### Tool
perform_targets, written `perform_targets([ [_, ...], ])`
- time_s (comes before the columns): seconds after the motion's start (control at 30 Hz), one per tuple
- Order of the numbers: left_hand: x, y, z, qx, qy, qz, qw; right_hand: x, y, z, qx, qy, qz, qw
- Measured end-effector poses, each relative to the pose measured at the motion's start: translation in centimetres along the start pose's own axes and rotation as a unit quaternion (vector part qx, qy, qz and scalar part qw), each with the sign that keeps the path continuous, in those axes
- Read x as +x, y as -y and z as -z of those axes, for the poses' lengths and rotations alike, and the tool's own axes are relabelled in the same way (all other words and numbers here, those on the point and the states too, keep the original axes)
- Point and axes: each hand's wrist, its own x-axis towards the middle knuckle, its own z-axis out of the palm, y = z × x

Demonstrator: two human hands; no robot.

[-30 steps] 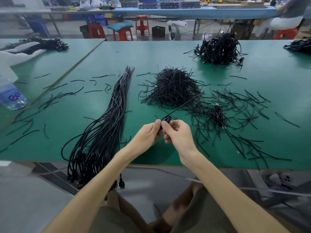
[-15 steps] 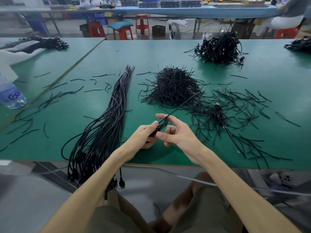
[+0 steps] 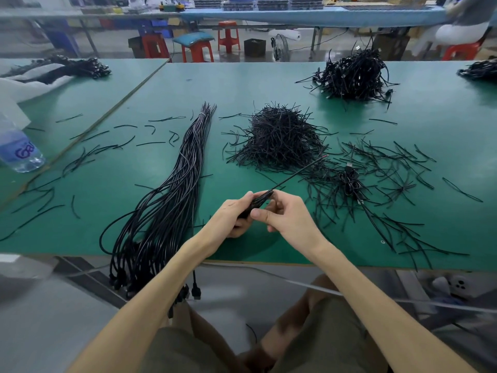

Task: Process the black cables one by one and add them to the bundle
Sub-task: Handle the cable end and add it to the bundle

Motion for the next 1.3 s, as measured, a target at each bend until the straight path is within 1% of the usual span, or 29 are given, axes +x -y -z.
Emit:
perform_targets([
  [0.23,-0.5,-0.6,-0.9,0.03,-0.022,-0.011,0.999,-0.6,0.3,-0.4,-0.097,-0.061,0.036,0.993],
  [0.37,-0.5,-0.6,-0.8,0.033,-0.037,0.009,0.999,-0.8,0.4,-0.7,-0.069,-0.061,0.021,0.996],
  [0.5,-0.3,-0.3,-0.8,0.039,-0.056,0.016,0.998,-0.7,0.6,-0.8,-0.058,-0.069,0.037,0.995],
  [0.63,-0.2,-0.2,-0.7,0.041,-0.062,0.027,0.997,-0.7,0.4,-0.7,-0.089,-0.077,0.052,0.992],
  [0.77,-0.2,-0.6,-0.9,0.039,-0.066,0.058,0.995,-0.8,0.4,-0.7,-0.107,-0.091,0.07,0.988],
  [0.87,-0.2,-1.3,-1.3,0.015,-0.087,0.096,0.991,-0.8,0.2,-1.2,-0.146,-0.137,0.092,0.975],
  [0.93,-0.4,-1.5,-2.0,-0.017,-0.099,0.116,0.988,-0.9,0.0,-1.7,-0.161,-0.176,0.084,0.968],
  [1.0,-0.7,-1.3,-2.8,-0.066,-0.092,0.123,0.986,-1.0,-0.2,-1.8,-0.152,-0.197,0.065,0.966],
  [1.07,-1.2,-1.4,-3.3,-0.104,-0.065,0.131,0.984,-1.3,-0.2,-1.4,-0.134,-0.194,0.052,0.97],
  [1.1,-1.3,-1.4,-3.2,-0.092,-0.046,0.135,0.986,-1.4,-0.1,-1.1,-0.127,-0.19,0.047,0.972],
  [1.17,-1.5,-1.8,-2.6,-0.001,-0.031,0.125,0.992,-1.7,0.4,-0.4,-0.117,-0.178,0.035,0.976],
  [1.2,-1.4,-2.1,-2.3,0.037,-0.043,0.111,0.992,-1.8,0.8,0.0,-0.116,-0.17,0.033,0.978],
  [1.27,-1.3,-2.8,-1.3,0.055,-0.08,0.074,0.993,-1.9,1.6,0.6,-0.119,-0.153,0.035,0.98],
  [1.3,-1.3,-3.0,-0.7,0.068,-0.09,0.028,0.993,-1.8,2.0,0.7,-0.115,-0.143,0.035,0.982],
])
